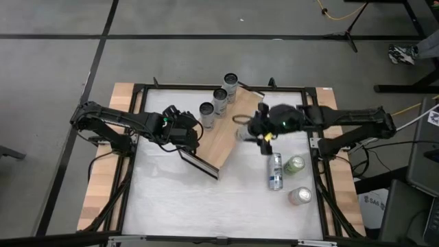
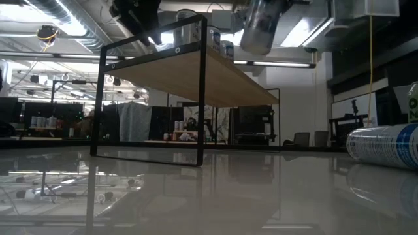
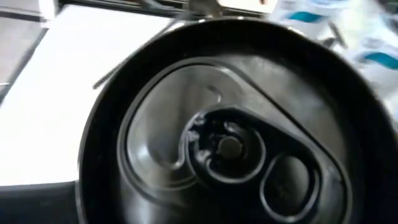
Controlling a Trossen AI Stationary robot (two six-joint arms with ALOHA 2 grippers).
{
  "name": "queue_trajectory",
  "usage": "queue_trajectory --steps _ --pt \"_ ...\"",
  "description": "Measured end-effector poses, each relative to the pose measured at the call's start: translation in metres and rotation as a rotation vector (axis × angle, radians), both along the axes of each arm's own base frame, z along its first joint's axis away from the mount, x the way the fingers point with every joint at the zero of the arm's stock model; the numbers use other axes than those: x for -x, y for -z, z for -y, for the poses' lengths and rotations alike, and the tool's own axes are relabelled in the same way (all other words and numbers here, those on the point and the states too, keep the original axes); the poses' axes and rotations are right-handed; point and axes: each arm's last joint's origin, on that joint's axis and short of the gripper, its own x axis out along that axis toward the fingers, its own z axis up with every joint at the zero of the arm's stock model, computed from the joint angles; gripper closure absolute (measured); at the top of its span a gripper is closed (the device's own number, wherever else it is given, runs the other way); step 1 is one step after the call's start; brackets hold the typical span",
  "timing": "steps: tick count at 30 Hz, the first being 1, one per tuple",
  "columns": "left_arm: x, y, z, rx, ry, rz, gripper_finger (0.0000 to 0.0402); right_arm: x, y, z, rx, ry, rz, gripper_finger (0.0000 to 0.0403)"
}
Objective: Place canned beverage on shelf
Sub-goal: Put the left white soda can on the shelf
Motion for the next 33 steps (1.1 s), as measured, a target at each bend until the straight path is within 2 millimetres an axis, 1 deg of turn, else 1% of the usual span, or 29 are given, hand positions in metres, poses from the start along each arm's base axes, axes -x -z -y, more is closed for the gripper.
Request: queue_trajectory --steps 3,7,14,17,19,23,29,33 --pt "-0.001 -0.001 0.000 0.003 0.000 0.016 0.0102 -0.001 0.001 0.018 -0.019 0.032 -0.007 0.0152" --pt "-0.003 -0.001 0.000 0.005 0.000 0.032 0.0102 -0.008 0.009 0.041 -0.072 0.058 -0.028 0.0152" --pt "-0.006 -0.003 0.001 0.011 0.000 0.072 0.0102 -0.019 0.023 0.071 -0.135 0.098 -0.058 0.0152" --pt "-0.007 -0.003 0.001 0.013 0.000 0.081 0.0102 -0.023 0.030 0.080 -0.162 0.104 -0.079 0.0152" --pt "-0.007 -0.003 0.001 0.014 0.000 0.086 0.0102 -0.024 0.032 0.084 -0.166 0.113 -0.081 0.0152" --pt "-0.008 -0.004 0.001 0.015 0.000 0.095 0.0102 -0.027 0.033 0.085 -0.163 0.114 -0.078 0.0146" --pt "-0.008 -0.004 0.001 0.015 -0.001 0.096 0.0102 -0.027 0.033 0.084 -0.164 0.111 -0.081 0.0108" --pt "-0.008 -0.004 0.001 0.016 -0.001 0.097 0.0102 -0.028 0.033 0.085 -0.161 0.111 -0.067 0.0091"
